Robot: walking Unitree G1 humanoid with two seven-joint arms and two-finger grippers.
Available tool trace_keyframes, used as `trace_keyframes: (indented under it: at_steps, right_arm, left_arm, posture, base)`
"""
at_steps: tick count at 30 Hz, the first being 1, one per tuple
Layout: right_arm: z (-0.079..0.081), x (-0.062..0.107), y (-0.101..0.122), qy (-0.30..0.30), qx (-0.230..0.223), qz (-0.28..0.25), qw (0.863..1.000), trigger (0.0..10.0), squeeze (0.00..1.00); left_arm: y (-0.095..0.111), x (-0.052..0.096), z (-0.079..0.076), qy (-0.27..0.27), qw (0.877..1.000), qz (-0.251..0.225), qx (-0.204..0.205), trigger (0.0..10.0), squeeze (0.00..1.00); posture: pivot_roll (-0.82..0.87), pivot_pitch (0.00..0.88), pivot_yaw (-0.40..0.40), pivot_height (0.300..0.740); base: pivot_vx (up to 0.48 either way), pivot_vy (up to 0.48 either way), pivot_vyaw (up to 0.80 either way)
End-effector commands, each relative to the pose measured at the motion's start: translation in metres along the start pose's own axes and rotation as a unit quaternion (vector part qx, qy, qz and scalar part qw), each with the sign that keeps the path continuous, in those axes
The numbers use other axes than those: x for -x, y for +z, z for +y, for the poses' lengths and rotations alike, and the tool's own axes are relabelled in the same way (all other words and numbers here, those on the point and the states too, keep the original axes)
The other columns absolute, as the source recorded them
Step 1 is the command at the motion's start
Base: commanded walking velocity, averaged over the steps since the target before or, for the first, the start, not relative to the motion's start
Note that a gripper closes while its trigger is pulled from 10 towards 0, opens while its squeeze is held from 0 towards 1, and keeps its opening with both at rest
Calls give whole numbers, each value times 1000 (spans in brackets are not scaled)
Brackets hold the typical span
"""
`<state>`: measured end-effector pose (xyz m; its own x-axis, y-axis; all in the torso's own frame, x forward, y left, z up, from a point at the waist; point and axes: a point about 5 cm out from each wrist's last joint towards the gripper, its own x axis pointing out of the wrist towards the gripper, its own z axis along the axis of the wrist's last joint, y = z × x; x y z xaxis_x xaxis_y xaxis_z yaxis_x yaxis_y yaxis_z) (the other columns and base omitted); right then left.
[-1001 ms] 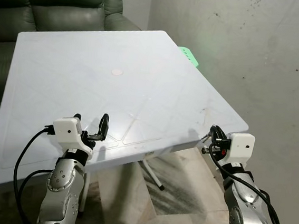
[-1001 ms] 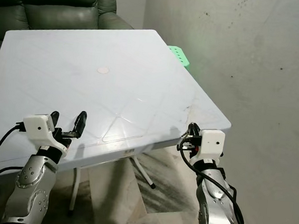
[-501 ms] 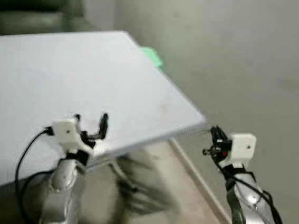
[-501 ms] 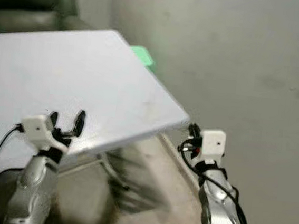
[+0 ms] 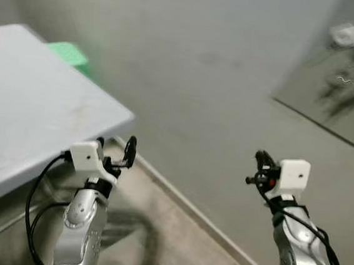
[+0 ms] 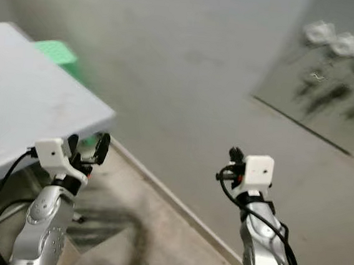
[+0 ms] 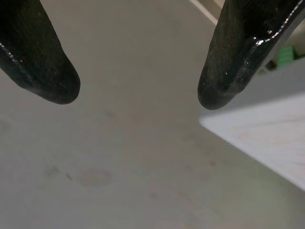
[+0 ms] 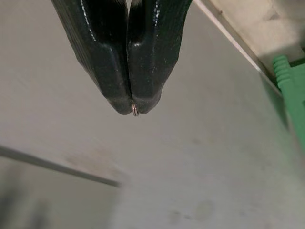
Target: Hang keys on a hook
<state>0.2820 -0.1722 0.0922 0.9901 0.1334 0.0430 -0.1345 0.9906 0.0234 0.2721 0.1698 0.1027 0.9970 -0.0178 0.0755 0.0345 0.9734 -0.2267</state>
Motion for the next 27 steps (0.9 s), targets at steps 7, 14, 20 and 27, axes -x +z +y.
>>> trace_keyframes:
  at_steps: [7,14,20,27]
  right_arm:
    - [-5,-1,5,-5,5,-5,1000,10000,0]
    - [-5,-2,7,-7,1,-12,1000,10000,0]
    - [-3,0,7,-6,0,-11,1000,10000,0]
    - [-5,2,7,-8,1,-8,1000,10000,0]
  left_arm:
    - [0,-2,-7,-9,1000,3,8,10000,0]
    - [-2,-3,-7,4,1000,14,23,10000,0]
    - [-4,-2,-8,11,999,26,40,10000,0]
    - [-6,-1,-9,18,998,33,43,10000,0]
  posture:
    - [26,47,-86,740]
    - [27,51,-86,740]
    - [26,64,-84,740]
    - [23,82,-84,740]
  base:
    - [0,-199,-766]
    - [0,0,-281]
    - [0,0,0]
    - [0,0,0]
